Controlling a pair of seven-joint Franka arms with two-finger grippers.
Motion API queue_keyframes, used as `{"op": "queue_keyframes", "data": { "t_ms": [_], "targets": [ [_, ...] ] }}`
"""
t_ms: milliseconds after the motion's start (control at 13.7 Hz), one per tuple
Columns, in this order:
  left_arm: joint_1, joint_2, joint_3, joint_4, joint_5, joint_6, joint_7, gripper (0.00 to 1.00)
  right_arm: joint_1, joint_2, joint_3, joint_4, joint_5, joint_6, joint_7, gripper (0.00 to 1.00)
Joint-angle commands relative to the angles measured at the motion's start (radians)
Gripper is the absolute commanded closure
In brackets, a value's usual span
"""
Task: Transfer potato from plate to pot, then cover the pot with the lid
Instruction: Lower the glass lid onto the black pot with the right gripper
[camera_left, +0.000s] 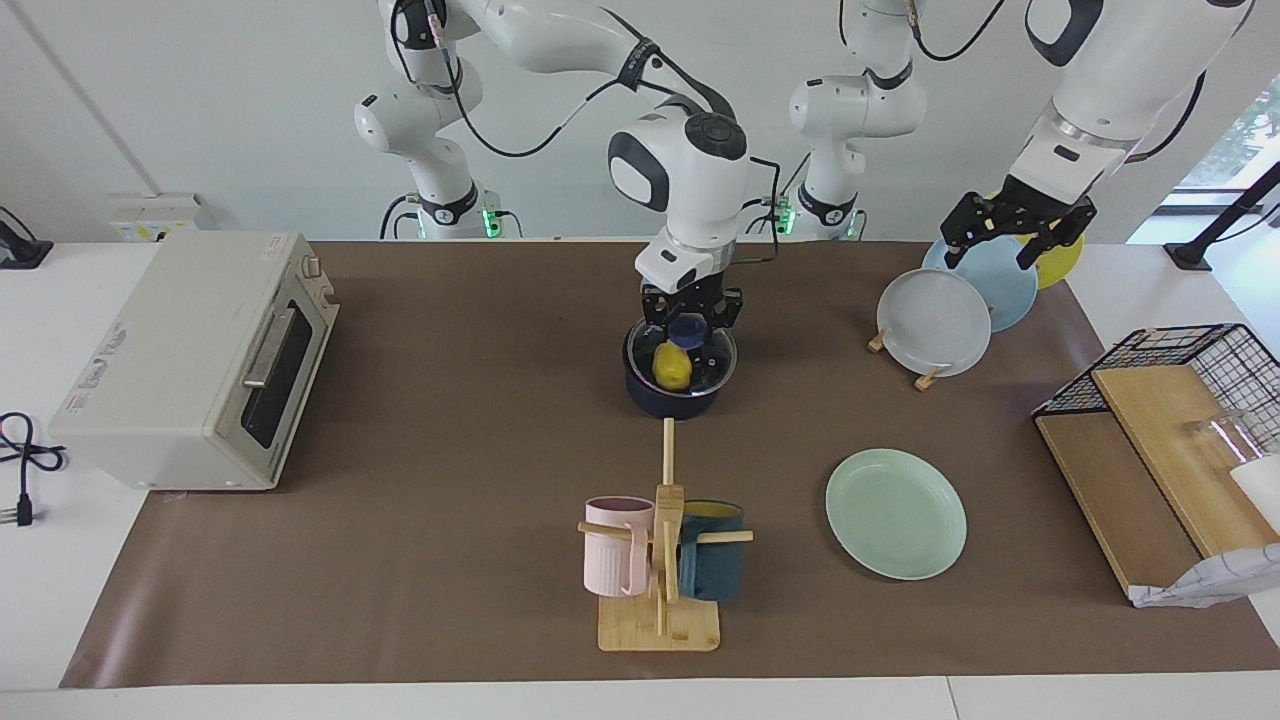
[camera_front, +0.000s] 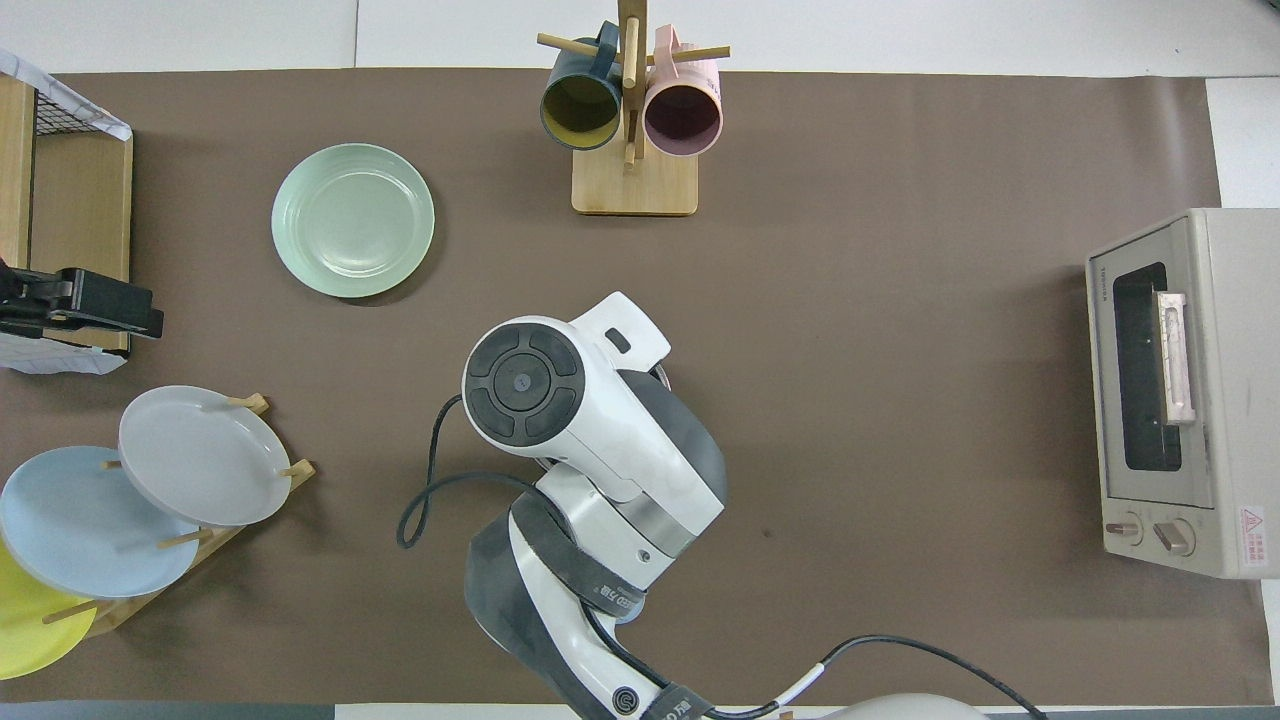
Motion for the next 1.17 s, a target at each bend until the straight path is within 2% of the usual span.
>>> {"op": "queue_keyframes", "data": {
  "t_ms": [0, 146, 366, 1098],
  "targets": [
    [0.003, 0.005, -0.007, -0.014, 0.017, 0.046, 0.005, 0.0, -0.017, -0.007, 0.008, -0.014, 0.003, 0.014, 0.02, 1.0],
    [0.003, 0.01, -0.007, -0.021, 0.017, 0.101, 0.01, 0.0, -0.015, -0.01, 0.008, -0.019, 0.003, 0.009, 0.02, 1.0],
    [0.003, 0.01, -0.007, -0.032, 0.015, 0.114, -0.005, 0.0, -0.011, -0.012, 0.01, -0.02, 0.005, 0.003, 0.041, 1.0],
    [-0.005, 0.019, -0.013, -0.044, 0.015, 0.06, -0.01, 0.0, 0.003, -0.024, 0.008, -0.034, 0.034, -0.037, 0.047, 1.0]
  ]
}}
